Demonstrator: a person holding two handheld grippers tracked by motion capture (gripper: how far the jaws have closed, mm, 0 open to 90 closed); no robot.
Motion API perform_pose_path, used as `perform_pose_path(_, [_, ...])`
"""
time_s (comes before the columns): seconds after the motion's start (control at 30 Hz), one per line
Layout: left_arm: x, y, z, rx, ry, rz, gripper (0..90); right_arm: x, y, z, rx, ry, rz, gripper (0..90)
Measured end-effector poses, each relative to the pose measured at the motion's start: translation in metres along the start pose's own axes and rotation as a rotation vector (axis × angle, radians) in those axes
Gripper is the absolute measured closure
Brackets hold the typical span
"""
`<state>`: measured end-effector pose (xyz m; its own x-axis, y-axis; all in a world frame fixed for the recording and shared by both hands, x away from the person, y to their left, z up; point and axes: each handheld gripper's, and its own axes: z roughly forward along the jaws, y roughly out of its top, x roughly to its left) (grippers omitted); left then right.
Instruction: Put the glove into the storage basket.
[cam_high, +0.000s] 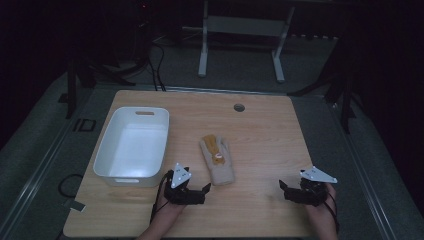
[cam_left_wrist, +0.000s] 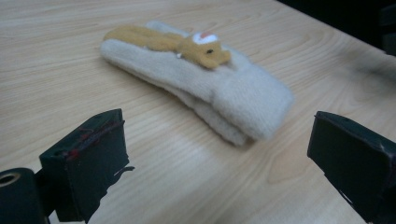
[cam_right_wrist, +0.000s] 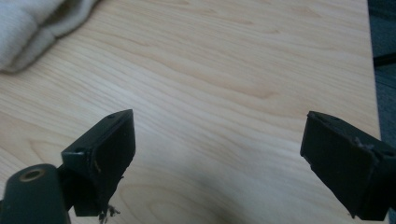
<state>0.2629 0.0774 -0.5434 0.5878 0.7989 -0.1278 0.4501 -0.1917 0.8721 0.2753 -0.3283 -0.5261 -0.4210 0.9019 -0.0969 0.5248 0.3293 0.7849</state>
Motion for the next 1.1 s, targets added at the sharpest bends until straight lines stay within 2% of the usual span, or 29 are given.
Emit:
perform_pose_path(0.27, [0.000, 0.029, 0.029, 0.054, 0.025, -0.016, 4.9, -0.002, -0.012, -0.005, -0.001, -0.018, 0.007, 10.1])
perform_pose_path(0.33, [0.001, 0.036, 0.037, 0.053, 0.014, -0.042, 4.9, -0.003, -0.013, -0.007, -0.003, -0.017, 0.009, 10.1])
perform_pose_path(0.43, [0.001, 0.045, 0.050, 0.063, 0.021, -0.059, 4.9, -0.003, -0.014, -0.007, -0.002, -0.020, 0.010, 10.2])
perform_pose_path(0.5, [0.000, 0.049, 0.061, 0.083, 0.039, -0.045, 4.9, -0.004, -0.014, -0.007, -0.004, -0.023, 0.013, 10.2])
perform_pose_path(0.7, [-0.002, 0.057, 0.085, 0.140, 0.045, -0.047, 4.9, -0.005, -0.017, -0.007, -0.004, -0.026, 0.014, 10.1])
perform_pose_path(0.77, [-0.002, 0.060, 0.094, 0.172, 0.058, -0.032, 4.9, -0.005, -0.017, -0.007, -0.001, -0.027, 0.013, 10.1])
perform_pose_path(0.8, [-0.001, 0.062, 0.098, 0.186, 0.050, -0.035, 4.9, -0.004, -0.018, -0.007, 0.000, -0.029, 0.013, 10.1])
perform_pose_path(0.87, [-0.001, 0.063, 0.106, 0.223, 0.067, -0.034, 5.0, -0.004, -0.018, -0.006, 0.001, -0.033, 0.006, 10.2])
perform_pose_path(0.97, [-0.002, 0.063, 0.113, 0.258, 0.077, -0.014, 6.0, -0.003, -0.019, -0.006, 0.005, -0.037, 0.006, 10.2])
perform_pose_path(1.07, [-0.006, 0.063, 0.115, 0.276, 0.105, 0.030, 8.8, -0.003, -0.019, -0.005, 0.008, -0.038, 0.002, 10.2])
perform_pose_path(1.1, [-0.009, 0.064, 0.116, 0.282, 0.127, 0.053, 11.3, -0.002, -0.019, -0.005, 0.008, -0.038, 0.001, 10.2])
